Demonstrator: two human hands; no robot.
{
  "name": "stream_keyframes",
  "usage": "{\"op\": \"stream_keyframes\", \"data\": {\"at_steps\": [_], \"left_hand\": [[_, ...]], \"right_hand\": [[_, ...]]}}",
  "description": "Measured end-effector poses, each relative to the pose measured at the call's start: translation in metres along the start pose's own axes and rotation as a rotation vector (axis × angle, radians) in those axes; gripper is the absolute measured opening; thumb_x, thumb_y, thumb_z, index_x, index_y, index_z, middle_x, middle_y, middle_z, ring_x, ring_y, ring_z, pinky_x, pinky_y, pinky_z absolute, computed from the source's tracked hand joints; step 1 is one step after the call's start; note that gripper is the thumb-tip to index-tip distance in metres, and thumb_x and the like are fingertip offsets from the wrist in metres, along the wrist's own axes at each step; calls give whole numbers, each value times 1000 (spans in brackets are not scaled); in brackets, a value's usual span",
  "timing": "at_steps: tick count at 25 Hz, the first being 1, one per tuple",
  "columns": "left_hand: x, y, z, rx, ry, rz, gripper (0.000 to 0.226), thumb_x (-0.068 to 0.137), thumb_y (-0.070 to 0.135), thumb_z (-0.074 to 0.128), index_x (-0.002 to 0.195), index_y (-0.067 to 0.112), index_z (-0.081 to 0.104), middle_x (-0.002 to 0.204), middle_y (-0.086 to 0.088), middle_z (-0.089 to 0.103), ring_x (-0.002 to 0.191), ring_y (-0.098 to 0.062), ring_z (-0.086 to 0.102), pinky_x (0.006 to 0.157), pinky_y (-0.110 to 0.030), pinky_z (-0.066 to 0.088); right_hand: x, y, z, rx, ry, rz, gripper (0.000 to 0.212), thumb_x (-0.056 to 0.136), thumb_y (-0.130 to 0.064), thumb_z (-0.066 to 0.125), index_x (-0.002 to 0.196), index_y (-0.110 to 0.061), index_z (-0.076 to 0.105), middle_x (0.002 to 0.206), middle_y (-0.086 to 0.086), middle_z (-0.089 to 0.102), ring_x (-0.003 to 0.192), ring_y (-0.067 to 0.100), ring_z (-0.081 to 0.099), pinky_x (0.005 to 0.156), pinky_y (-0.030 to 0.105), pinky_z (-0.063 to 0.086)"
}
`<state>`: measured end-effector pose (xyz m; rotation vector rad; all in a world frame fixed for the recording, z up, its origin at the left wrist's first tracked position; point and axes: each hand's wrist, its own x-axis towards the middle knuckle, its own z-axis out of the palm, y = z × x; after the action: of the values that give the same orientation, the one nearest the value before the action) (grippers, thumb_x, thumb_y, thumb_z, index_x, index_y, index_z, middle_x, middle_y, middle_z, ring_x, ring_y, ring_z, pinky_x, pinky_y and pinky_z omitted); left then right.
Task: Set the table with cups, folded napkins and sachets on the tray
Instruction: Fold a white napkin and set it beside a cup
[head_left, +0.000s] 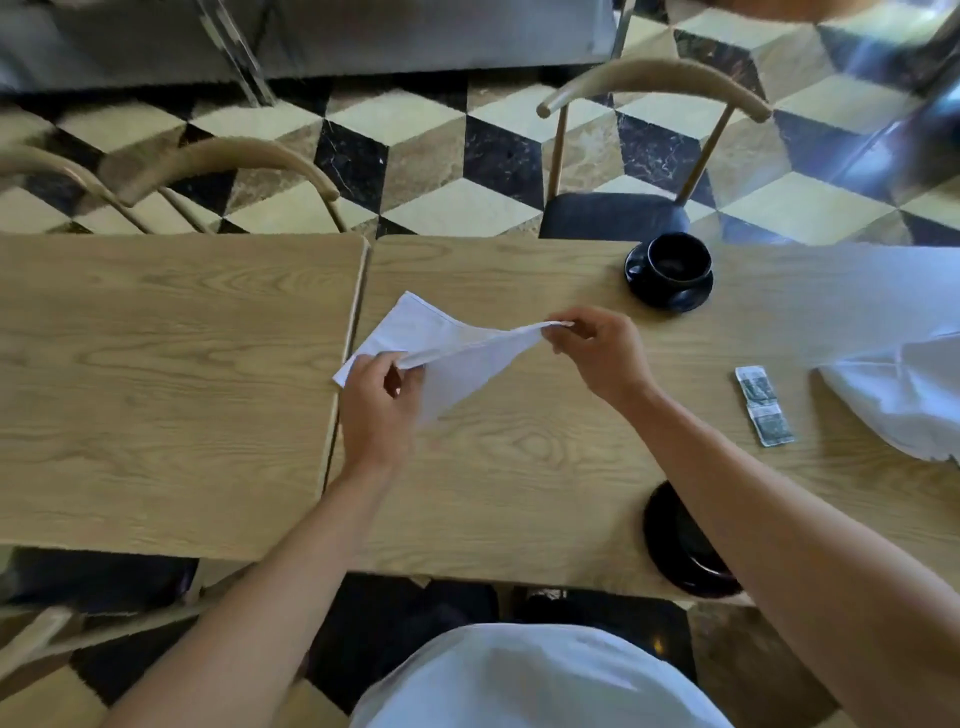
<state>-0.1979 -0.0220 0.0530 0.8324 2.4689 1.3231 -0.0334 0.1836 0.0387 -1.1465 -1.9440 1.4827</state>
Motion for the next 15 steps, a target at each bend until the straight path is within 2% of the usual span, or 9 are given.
{"op": "stream_keyframes", "data": {"at_steps": [2,3,5,7,9,11,13,15], "left_hand": [[47,22,-21,56,18,142,33,97,30,63,69,37,48,82,-3,48,70,5,47,61,-7,32],[69,34,-30,56,33,174,32,98,32,63,69,33,50,84,-3,46,70,4,47,61,-8,33],[114,62,-50,23,66,205,31,98,36,63,72,20,58,83,-1,51,67,-1,47,63,-19,40],[153,90,-70,-51,72,230,26,95,38,63,73,24,60,71,6,56,62,-4,49,59,-29,42],[186,116,-91,-137,58,274,16,91,38,64,83,25,67,69,9,61,61,-9,55,59,-30,46],[215,138,-107,-163,42,307,19,91,38,66,91,19,71,72,3,66,61,-19,59,59,-38,51],[240,159,-121,-173,10,321,24,91,39,68,96,16,71,77,-4,69,61,-26,60,58,-46,54],[261,178,-132,-186,-37,360,22,93,38,69,99,16,71,81,-3,72,62,-29,65,50,-40,52]], "right_hand": [[34,-42,-7,-25,25,-83,19,83,-31,80,73,-45,73,72,-13,63,62,-1,56,60,16,44],[49,-62,-10,-23,39,-109,16,83,-34,81,73,-43,72,78,-12,62,65,0,56,60,14,45],[80,-103,-13,11,49,-148,14,81,-37,82,75,-27,73,70,-12,62,60,4,53,57,16,44],[107,-143,-15,8,46,-209,34,81,-34,82,76,-5,67,58,-10,52,52,6,44,50,19,40],[128,-182,-18,23,37,-253,44,81,-31,83,82,7,62,63,1,52,56,10,46,55,24,41],[145,-217,-24,45,36,-281,48,84,-32,82,86,11,61,71,10,54,65,20,50,64,34,45],[159,-249,-33,50,58,-322,51,86,-33,81,87,13,59,74,15,54,68,24,50,67,38,46],[169,-276,-44,46,93,-370,47,88,-33,79,88,11,62,75,22,58,68,24,54,65,35,52]]}}
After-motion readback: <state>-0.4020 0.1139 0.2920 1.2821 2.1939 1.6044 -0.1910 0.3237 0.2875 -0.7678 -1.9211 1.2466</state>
